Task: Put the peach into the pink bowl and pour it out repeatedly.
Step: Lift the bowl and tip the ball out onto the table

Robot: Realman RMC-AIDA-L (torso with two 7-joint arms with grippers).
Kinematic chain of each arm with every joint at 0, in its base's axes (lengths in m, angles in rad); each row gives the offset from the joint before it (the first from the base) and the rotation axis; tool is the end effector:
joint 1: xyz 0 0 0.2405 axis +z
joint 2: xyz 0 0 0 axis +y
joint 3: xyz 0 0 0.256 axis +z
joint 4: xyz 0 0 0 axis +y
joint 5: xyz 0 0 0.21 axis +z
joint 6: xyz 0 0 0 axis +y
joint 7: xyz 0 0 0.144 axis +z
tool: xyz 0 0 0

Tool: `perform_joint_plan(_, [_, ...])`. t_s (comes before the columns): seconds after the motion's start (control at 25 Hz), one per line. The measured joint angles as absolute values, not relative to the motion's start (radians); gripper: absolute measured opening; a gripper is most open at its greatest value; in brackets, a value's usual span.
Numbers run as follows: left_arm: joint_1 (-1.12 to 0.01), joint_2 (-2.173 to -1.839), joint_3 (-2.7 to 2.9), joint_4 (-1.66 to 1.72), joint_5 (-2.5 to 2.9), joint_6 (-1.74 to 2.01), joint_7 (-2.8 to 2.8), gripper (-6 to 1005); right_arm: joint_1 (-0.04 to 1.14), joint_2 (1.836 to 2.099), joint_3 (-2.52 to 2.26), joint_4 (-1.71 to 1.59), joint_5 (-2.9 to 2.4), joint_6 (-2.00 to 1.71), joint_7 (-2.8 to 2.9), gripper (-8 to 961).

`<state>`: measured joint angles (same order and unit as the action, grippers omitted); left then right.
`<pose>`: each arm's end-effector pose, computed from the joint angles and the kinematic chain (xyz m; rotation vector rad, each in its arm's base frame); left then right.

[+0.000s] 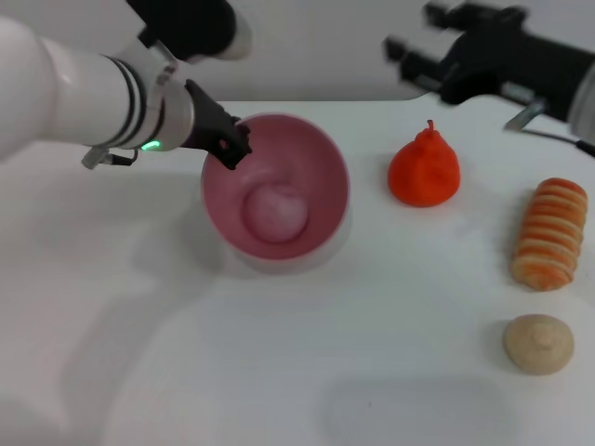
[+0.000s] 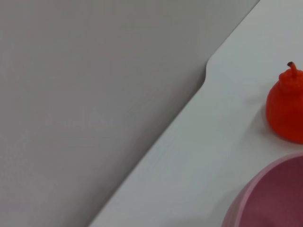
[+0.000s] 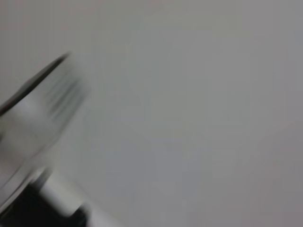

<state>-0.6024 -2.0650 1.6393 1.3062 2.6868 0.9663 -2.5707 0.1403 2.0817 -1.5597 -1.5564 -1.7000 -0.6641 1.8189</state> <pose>-0.1470 0.4041 -0.0269 -2.3968 -0.4094 0.2549 0.1488 0.3484 0.0338 -2.2218 0.3507 0.6275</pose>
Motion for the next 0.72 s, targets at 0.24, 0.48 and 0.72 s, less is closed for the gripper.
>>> perform_joint_plan(0.24, [-0.521,-2.068,1.828,1.432,2.863,0.826,-2.599,67,0.105,2.078,-1.451,-1.365,-1.098,-0.637,1.322,577])
perform_joint_plan(0.48, [-0.456,-2.066,1.925,1.537,2.887,0.684,-2.523,67,0.137,2.075,-1.325,-1.016,-0.504,-0.948,0.880,577])
perform_joint_plan(0.72, [-0.357,-2.068,2.016,1.572,2.889,0.356,-2.328,67,0.159,2.073,-1.273,-0.875,-0.415,-1.075,0.835,577])
